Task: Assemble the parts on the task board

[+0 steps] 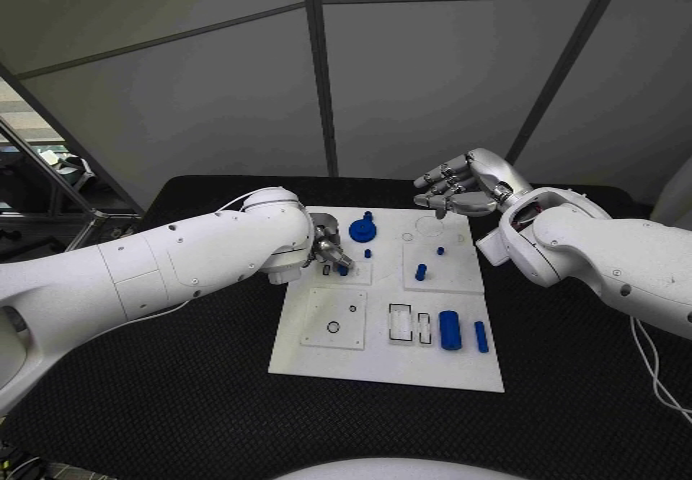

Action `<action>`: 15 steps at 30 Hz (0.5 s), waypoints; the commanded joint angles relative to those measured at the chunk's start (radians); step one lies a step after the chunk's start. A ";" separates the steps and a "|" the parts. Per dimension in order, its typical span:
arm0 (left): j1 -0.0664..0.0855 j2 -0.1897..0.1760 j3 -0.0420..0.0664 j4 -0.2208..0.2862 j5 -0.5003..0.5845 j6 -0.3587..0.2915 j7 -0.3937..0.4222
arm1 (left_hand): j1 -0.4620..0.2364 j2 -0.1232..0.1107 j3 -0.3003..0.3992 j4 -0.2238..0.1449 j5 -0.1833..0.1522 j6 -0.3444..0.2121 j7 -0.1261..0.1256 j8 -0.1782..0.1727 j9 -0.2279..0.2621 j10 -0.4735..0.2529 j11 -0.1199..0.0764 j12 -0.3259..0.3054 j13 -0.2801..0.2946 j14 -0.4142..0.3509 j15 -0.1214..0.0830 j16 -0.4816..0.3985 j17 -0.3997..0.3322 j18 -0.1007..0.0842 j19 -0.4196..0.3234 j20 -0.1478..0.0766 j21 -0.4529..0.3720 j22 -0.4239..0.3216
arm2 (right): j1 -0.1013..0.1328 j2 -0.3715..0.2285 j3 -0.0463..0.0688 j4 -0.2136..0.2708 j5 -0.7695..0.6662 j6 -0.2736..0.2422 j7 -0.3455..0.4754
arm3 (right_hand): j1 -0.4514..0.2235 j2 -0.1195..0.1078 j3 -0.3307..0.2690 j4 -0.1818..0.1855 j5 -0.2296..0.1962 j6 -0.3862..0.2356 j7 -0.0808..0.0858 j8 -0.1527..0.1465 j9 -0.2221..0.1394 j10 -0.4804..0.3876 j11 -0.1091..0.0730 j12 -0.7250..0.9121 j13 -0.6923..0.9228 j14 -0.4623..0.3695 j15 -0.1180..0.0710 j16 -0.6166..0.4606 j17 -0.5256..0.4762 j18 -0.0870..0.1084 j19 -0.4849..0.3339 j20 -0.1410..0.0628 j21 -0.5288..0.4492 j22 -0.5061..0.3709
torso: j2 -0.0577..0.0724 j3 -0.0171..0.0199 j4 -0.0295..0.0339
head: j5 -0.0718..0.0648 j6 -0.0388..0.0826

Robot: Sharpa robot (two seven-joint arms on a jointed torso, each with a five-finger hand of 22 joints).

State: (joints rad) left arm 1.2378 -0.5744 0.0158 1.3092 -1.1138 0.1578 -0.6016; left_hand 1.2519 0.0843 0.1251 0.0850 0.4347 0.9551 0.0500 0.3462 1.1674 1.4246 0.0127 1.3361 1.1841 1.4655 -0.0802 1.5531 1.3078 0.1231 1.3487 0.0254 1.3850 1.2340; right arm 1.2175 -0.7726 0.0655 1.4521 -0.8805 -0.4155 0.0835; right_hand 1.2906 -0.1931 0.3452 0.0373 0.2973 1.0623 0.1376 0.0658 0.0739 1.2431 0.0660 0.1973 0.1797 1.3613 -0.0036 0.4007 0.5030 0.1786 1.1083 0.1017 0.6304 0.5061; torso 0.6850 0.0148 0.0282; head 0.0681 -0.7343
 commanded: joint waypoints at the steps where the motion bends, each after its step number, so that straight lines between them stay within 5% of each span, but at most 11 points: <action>1: -0.007 0.009 -0.005 -0.004 0.002 0.046 -0.004 | -0.025 -0.005 0.115 -0.109 -0.015 0.024 -0.017 0.001 0.006 0.065 -0.046 0.037 0.295 0.102 -0.007 0.007 0.250 -0.046 0.003 0.003 -0.004 0.003 | 0.002 0.000 0.001 0.001 0.003 0.006 0.011 | -0.011 0.003 -0.002 0.002 -0.005 -0.007 0.000 -0.001 -0.001 -0.005 0.001 0.005 -0.001 -0.006 0.002 0.004 0.001 0.002 0.002 0.003 -0.003 0.001 | 0.000 -0.0007 -0.0001 | -0.002 0.000; 3: -0.007 0.011 -0.005 -0.008 0.002 0.047 -0.004 | -0.045 -0.006 0.107 -0.097 -0.112 0.031 -0.026 0.002 0.013 0.067 -0.050 0.037 0.296 0.102 -0.011 0.008 0.251 -0.047 0.003 0.001 -0.005 0.004 | 0.002 0.001 0.001 0.001 0.003 0.006 0.011 | -0.012 0.003 -0.002 0.003 -0.005 -0.007 0.001 -0.002 -0.002 -0.005 0.001 0.005 -0.002 -0.007 0.002 0.004 0.002 0.002 0.002 0.003 -0.003 0.001 | 0.000 -0.0010 0.0002 | -0.002 0.000; 7: -0.007 0.014 -0.005 -0.016 0.002 0.044 -0.005 | -0.089 -0.023 0.071 -0.067 -0.189 0.045 -0.027 0.003 0.020 0.069 -0.053 0.039 0.298 0.102 -0.013 0.007 0.251 -0.047 0.006 -0.003 -0.005 0.007 | 0.002 0.001 0.001 0.000 0.003 0.006 0.011 | -0.013 0.002 -0.003 0.003 -0.005 -0.008 0.001 -0.002 -0.002 -0.007 0.002 0.004 -0.002 -0.008 0.002 0.004 0.002 0.002 0.002 0.004 -0.004 0.001 | 0.000 -0.0007 0.0007 | -0.003 0.001; 15: -0.007 0.016 -0.005 -0.029 0.002 0.025 -0.005 | -0.138 -0.031 0.014 -0.007 -0.249 0.065 -0.032 0.012 0.040 0.075 -0.057 0.047 0.303 0.103 -0.015 0.010 0.254 -0.046 0.005 -0.006 -0.010 0.005 | 0.002 0.001 0.001 0.000 0.003 0.008 0.011 | -0.017 0.003 -0.004 0.005 -0.004 -0.009 0.002 -0.002 -0.002 -0.011 0.003 0.004 -0.004 -0.010 0.003 0.004 0.004 0.002 0.001 0.004 -0.005 0.001 | 0.000 -0.0014 0.0010 | -0.003 0.001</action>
State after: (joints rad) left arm 1.2370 -0.5600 0.0150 1.2819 -1.1165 0.1666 -0.6024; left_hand 1.1202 0.0529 0.1401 0.0752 0.1887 1.0188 0.0142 0.3530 1.2065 1.4659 -0.0395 1.3777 1.3080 1.4620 -0.0951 1.5570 1.3078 0.1231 1.3525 0.0216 1.3773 1.2405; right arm 1.2175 -0.7725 0.0654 1.4513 -0.8804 -0.4136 0.0837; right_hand 1.2851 -0.1908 0.3427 0.0399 0.2973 1.0589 0.1410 0.0658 0.0730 1.2395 0.0698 0.1973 0.1777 1.3577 0.0001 0.4007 0.5063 0.1787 1.1083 0.1018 0.6304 0.5060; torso 0.6849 0.0137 0.0284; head 0.0647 -0.7328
